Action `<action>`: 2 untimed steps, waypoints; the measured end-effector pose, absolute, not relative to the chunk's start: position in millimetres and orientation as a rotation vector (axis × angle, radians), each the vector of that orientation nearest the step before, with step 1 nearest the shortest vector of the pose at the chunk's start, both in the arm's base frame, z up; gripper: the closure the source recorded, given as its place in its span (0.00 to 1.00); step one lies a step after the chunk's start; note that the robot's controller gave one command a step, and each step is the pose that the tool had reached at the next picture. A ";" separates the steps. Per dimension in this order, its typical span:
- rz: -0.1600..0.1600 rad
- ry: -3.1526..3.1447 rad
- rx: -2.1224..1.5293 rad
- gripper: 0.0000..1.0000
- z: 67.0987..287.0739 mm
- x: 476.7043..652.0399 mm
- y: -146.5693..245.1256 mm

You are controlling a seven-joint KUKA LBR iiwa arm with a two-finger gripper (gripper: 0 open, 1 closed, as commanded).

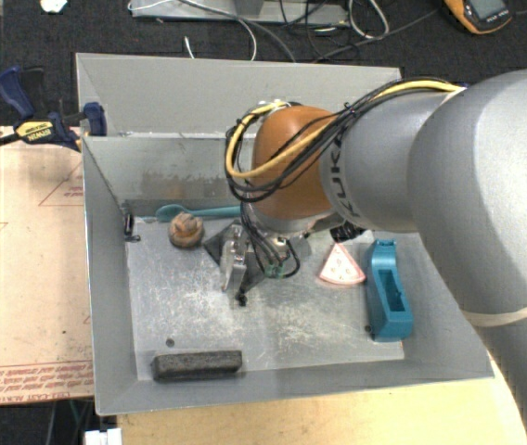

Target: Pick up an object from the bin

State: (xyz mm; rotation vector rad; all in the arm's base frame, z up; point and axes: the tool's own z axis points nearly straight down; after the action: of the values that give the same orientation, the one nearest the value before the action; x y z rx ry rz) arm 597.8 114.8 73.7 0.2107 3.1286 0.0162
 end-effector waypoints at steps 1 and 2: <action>0.018 3.128 -0.129 0.00 70.4 602.5 93.4; 0.018 3.129 -0.129 0.00 70.5 602.5 93.2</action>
Offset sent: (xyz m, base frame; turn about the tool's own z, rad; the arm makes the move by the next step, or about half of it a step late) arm 0.0000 0.0000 0.0000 0.0000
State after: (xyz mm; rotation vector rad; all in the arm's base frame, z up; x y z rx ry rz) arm 602.5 93.2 70.5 -0.1289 3.1286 0.0181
